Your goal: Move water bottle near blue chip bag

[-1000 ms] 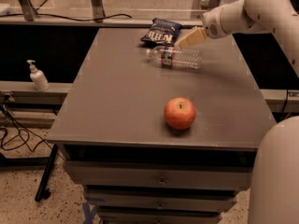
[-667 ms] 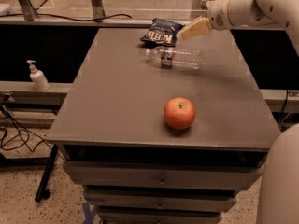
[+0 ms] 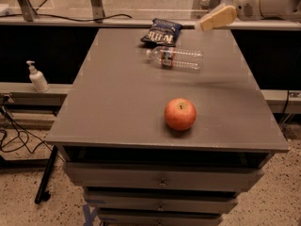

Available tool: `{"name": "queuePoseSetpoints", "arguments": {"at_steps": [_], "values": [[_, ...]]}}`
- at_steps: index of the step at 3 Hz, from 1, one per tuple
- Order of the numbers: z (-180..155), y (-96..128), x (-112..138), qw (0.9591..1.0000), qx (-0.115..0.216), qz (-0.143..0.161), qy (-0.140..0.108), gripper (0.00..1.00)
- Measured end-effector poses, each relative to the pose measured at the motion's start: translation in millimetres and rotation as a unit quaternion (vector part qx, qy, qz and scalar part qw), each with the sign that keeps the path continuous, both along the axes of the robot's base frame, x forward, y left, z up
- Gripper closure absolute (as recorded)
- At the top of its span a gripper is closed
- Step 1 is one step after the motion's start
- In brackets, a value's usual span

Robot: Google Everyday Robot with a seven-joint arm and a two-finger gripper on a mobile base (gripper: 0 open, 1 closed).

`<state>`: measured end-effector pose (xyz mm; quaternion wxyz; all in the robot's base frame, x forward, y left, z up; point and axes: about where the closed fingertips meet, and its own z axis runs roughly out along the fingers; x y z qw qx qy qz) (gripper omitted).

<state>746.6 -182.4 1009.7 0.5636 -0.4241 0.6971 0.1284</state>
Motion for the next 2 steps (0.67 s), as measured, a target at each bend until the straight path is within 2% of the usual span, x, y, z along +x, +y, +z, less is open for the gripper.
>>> {"name": "queuePoseSetpoints", "arguments": {"at_steps": [1,2], "values": [[17.2,-48.5,-32.7,0.9994,0.0,-0.02,-0.028,0.0],[28.4,-107.6,-67.3,0.9961,0.008,-0.067,-0.056,0.0]]}}
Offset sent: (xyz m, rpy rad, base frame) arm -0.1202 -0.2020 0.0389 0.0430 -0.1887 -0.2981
